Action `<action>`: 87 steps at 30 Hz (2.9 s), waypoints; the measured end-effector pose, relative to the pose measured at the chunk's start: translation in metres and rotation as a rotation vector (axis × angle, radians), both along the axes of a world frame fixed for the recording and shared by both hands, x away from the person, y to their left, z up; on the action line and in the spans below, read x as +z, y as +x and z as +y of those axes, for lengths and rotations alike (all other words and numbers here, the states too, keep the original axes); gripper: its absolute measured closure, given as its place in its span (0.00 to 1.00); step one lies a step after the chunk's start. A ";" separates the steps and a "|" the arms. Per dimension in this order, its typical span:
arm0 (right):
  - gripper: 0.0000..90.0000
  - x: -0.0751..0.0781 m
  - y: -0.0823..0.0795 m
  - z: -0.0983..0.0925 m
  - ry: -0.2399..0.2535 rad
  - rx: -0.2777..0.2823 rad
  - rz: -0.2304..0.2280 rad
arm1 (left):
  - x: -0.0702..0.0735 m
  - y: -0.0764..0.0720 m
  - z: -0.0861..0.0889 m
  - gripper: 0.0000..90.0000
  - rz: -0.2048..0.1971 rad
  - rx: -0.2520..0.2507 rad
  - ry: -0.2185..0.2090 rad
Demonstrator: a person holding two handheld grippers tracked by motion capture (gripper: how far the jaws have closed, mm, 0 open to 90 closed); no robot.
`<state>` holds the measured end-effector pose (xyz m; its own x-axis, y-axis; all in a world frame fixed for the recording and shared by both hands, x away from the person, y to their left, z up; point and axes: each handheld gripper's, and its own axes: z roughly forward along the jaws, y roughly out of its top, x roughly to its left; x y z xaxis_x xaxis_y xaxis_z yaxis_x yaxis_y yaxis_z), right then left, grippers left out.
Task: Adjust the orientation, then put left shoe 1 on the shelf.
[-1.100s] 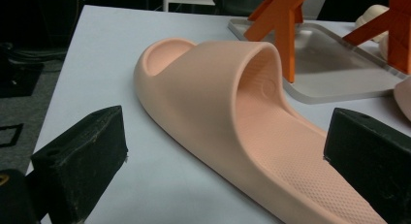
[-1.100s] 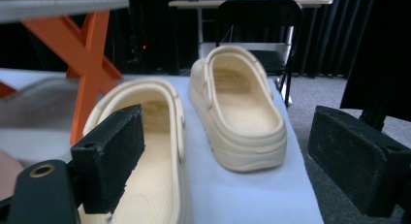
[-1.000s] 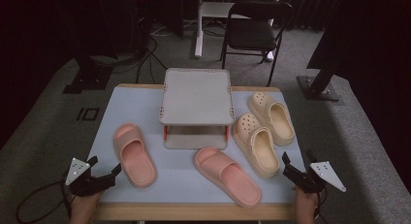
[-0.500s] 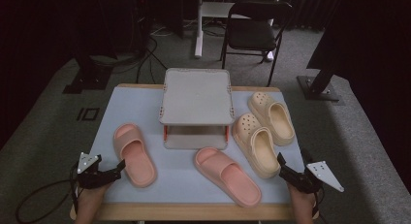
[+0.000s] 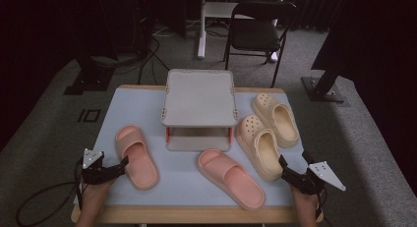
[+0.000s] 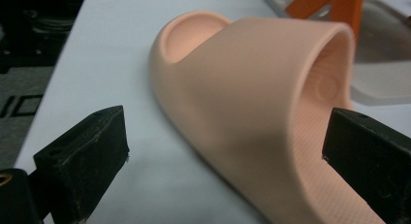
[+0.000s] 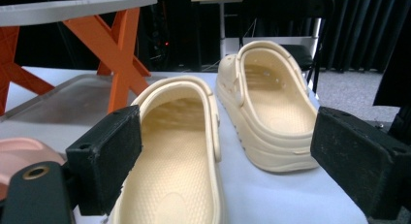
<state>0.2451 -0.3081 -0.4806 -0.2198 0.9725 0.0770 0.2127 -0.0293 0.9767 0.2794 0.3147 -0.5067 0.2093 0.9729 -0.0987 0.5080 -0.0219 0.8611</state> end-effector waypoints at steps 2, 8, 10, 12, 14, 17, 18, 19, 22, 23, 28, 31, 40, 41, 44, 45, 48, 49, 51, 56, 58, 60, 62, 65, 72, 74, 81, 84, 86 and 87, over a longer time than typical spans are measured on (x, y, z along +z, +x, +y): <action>0.12 -0.001 0.001 0.000 0.000 0.007 0.005 | 0.000 0.002 -0.003 0.06 -0.005 -0.008 0.014; 0.12 -0.001 0.001 0.001 -0.003 0.009 0.014 | -0.005 0.010 -0.012 0.26 0.008 -0.008 0.052; 0.12 -0.002 0.001 0.000 -0.005 0.007 0.013 | -0.006 0.010 -0.013 0.40 0.013 -0.011 0.052; 0.12 -0.002 0.001 -0.001 0.001 0.005 0.015 | -0.007 0.010 -0.013 0.50 0.019 -0.017 0.048; 0.12 -0.002 0.001 -0.001 0.004 0.006 0.017 | -0.008 0.010 -0.013 0.54 0.021 -0.014 0.049; 0.12 -0.002 0.002 0.000 0.001 0.007 0.021 | -0.007 0.010 -0.013 0.57 0.018 -0.005 0.048; 0.12 -0.002 0.002 0.000 0.000 0.006 0.021 | -0.007 0.009 -0.013 0.59 0.013 0.000 0.051; 0.12 -0.002 0.002 0.000 -0.001 0.008 0.021 | -0.007 0.009 -0.013 0.62 0.011 0.005 0.051; 0.12 -0.002 0.002 0.002 -0.001 0.010 0.021 | -0.006 0.008 -0.013 0.67 0.007 0.015 0.060; 0.12 -0.002 0.002 0.002 -0.005 0.011 0.019 | -0.006 0.008 -0.013 0.70 0.002 0.020 0.068; 0.12 -0.002 0.002 0.002 -0.005 0.012 0.017 | -0.005 0.006 -0.011 0.83 -0.014 0.042 0.101; 0.12 -0.002 0.002 0.001 -0.001 0.012 0.019 | -0.003 0.006 -0.010 0.89 -0.014 0.020 0.115; 0.12 -0.001 0.002 0.000 0.007 0.019 0.018 | 0.004 0.008 -0.023 0.92 -0.036 0.031 0.151; 0.12 -0.001 0.002 0.000 0.009 0.022 0.018 | 0.004 0.009 -0.025 0.92 -0.036 0.039 0.149; 0.12 -0.001 0.002 0.000 0.009 0.029 0.018 | 0.000 0.011 -0.032 0.92 -0.027 0.035 0.146; 0.12 -0.001 0.002 0.000 0.007 0.031 0.019 | -0.001 0.011 -0.034 0.92 -0.026 0.022 0.155; 0.12 -0.002 0.002 0.000 0.008 0.035 0.021 | -0.005 0.011 -0.035 0.90 -0.017 -0.006 0.141; 0.12 -0.002 0.002 -0.001 0.009 0.035 0.021 | -0.004 0.012 -0.034 0.88 -0.008 -0.029 0.126; 0.12 -0.002 0.001 -0.001 0.008 0.036 0.023 | -0.002 0.014 -0.033 0.70 0.003 -0.035 0.112; 0.12 -0.002 0.001 -0.001 0.009 0.039 0.023 | -0.004 0.018 -0.028 0.60 0.030 -0.087 0.113; 0.12 -0.002 0.002 -0.001 0.004 0.042 0.024 | -0.004 0.019 -0.025 0.74 0.036 -0.087 0.094; 0.12 -0.002 0.002 0.000 0.002 0.044 0.024 | -0.005 0.019 -0.028 0.80 0.031 -0.070 0.111; 0.12 -0.003 0.002 0.000 0.000 0.043 0.027 | -0.005 0.019 -0.029 0.84 0.031 -0.061 0.125; 0.12 -0.003 0.002 -0.001 0.002 0.044 0.027 | -0.003 0.019 -0.031 0.87 0.031 -0.040 0.137; 0.12 -0.002 0.002 0.000 0.002 0.044 0.023 | 0.008 0.010 -0.037 0.92 -0.013 -0.010 0.148; 0.12 -0.002 0.002 0.000 -0.001 0.046 0.026 | 0.010 0.007 -0.040 0.92 -0.015 -0.015 0.144; 0.12 -0.001 0.001 0.000 0.006 0.045 0.023 | 0.017 -0.002 -0.054 0.92 -0.033 -0.042 0.109; 0.12 -0.001 0.002 0.000 0.007 0.044 0.026 | 0.019 -0.004 -0.060 0.92 -0.041 -0.056 0.111; 0.12 -0.001 0.002 0.000 0.009 0.046 0.026 | 0.019 -0.007 -0.070 0.92 -0.042 -0.074 0.109; 0.12 -0.001 0.002 0.000 0.009 0.048 0.027 | 0.019 -0.007 -0.073 0.92 -0.040 -0.082 0.109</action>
